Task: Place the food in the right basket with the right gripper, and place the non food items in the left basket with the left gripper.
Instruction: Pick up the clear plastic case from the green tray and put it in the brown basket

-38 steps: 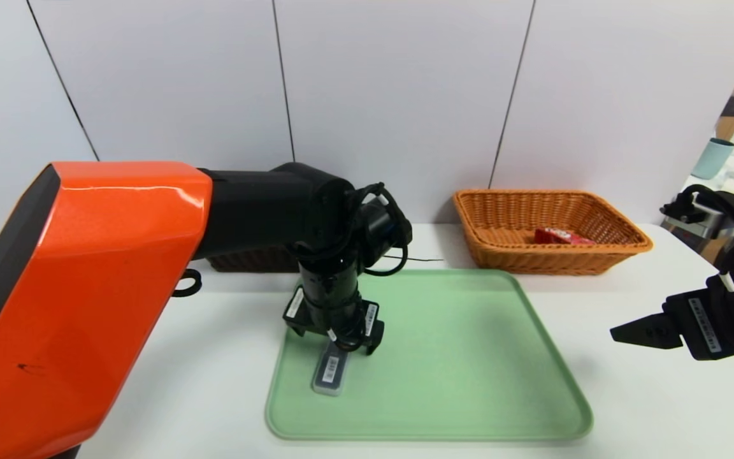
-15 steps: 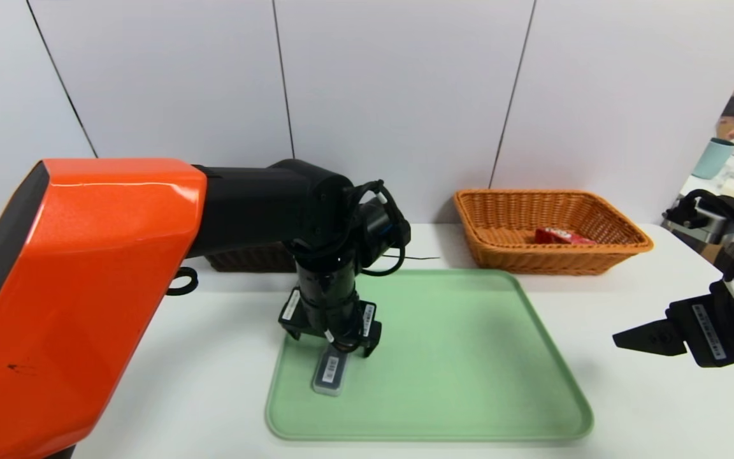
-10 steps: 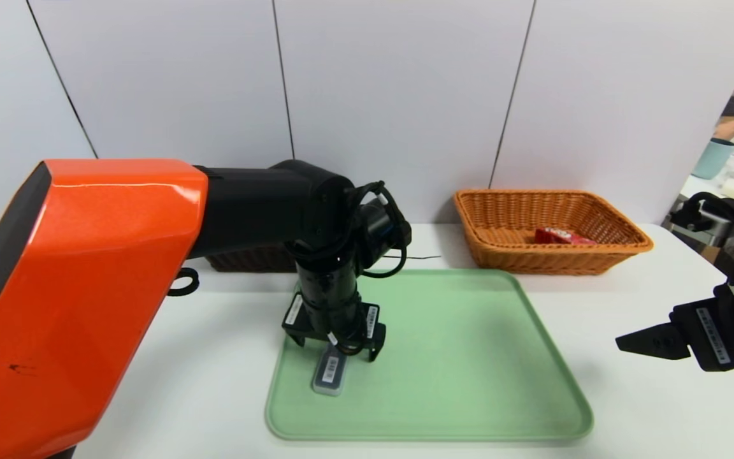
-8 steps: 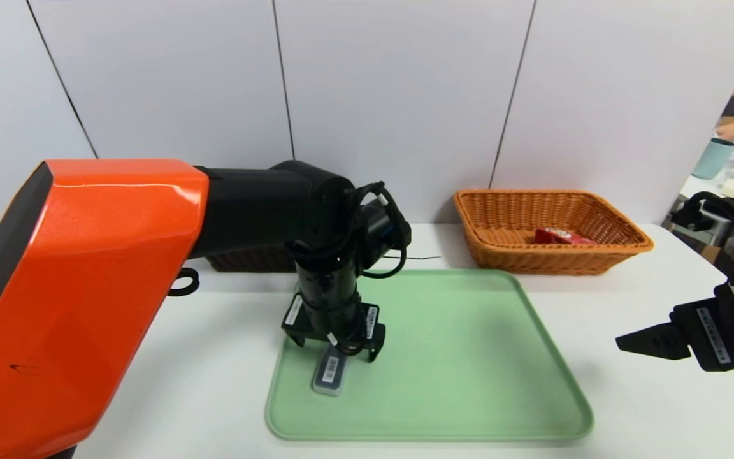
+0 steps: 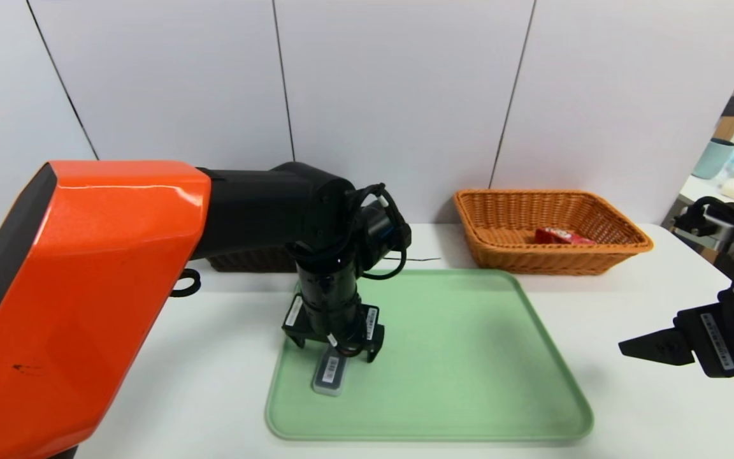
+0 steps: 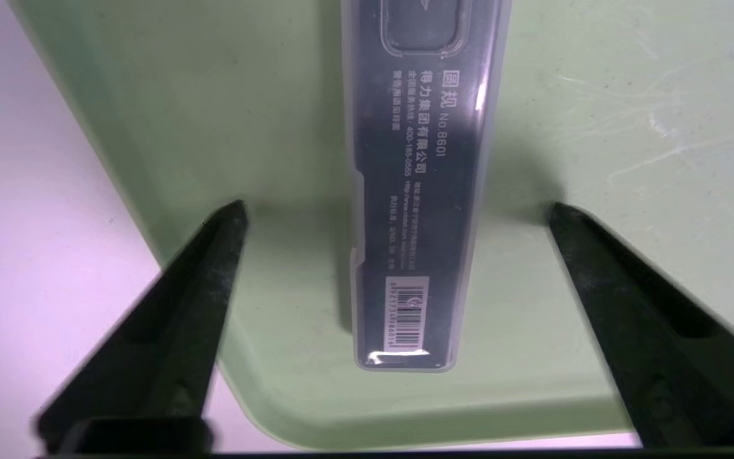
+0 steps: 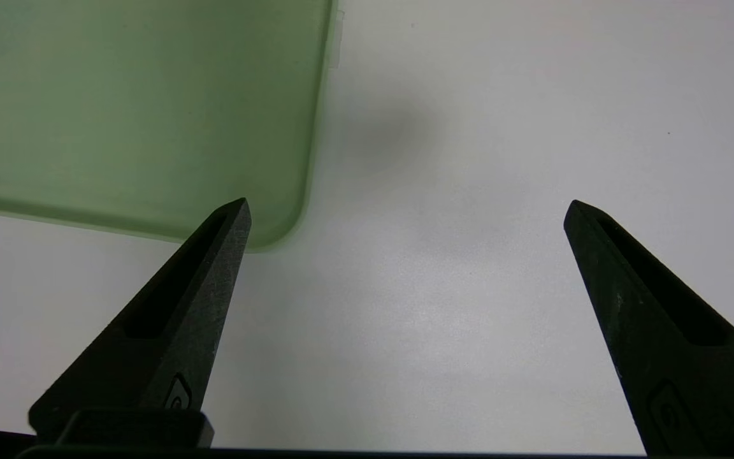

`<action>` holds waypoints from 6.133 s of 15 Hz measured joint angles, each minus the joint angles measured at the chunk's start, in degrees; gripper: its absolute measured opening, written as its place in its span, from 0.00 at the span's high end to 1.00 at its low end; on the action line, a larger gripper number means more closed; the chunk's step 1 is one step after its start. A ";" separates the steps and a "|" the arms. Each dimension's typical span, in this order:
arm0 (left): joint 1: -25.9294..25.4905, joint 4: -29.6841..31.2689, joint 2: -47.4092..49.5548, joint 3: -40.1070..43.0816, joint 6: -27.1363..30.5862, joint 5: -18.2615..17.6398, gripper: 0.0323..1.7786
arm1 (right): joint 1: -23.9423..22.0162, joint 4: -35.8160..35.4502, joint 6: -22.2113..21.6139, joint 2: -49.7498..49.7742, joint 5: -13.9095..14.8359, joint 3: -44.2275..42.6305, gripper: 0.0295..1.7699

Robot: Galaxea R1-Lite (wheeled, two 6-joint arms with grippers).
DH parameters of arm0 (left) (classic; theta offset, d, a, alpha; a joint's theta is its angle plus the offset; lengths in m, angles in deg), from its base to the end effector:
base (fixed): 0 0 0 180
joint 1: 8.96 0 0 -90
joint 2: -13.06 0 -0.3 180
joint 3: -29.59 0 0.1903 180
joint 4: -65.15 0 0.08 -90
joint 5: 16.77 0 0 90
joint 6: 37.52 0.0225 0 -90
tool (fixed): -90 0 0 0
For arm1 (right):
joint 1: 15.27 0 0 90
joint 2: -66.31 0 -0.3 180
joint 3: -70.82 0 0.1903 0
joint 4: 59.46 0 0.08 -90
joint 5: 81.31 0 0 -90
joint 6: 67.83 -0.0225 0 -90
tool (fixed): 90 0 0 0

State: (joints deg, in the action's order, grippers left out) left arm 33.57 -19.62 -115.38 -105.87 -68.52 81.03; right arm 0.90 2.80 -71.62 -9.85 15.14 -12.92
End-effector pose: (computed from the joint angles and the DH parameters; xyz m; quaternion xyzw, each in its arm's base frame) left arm 0.2947 -0.2662 0.1583 0.0586 0.6095 -0.0721 0.7873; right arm 0.1698 0.0466 0.2329 -0.0608 0.4526 0.0603 0.8876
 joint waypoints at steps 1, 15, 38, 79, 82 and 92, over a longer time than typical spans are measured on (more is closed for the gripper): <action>0.00 -0.02 -0.01 -0.11 -0.09 0.00 0.21 | -0.02 0.02 0.02 0.09 0.02 0.04 0.04; 2.26 0.02 1.65 -0.30 0.88 -0.04 0.70 | -0.37 0.05 -0.06 0.96 0.00 1.06 0.04; -16.65 33.29 14.96 -0.45 23.24 11.30 0.70 | -0.28 -7.08 0.24 0.91 1.57 -2.86 0.04; -20.87 38.58 3.25 -0.50 20.57 11.02 0.70 | -0.63 -17.81 3.44 0.63 1.95 -1.54 0.04; -20.85 38.47 3.33 -0.45 20.59 11.22 0.70 | -0.63 -17.81 3.44 0.63 1.95 -1.51 0.04; -20.78 38.29 3.58 -0.39 20.44 11.24 0.23 | -0.63 -17.73 3.44 1.63 1.95 -0.66 0.04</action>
State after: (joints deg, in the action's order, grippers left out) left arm 12.79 18.67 -111.79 -106.26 -48.07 92.27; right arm 0.27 -14.93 -68.18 -8.21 17.09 -13.58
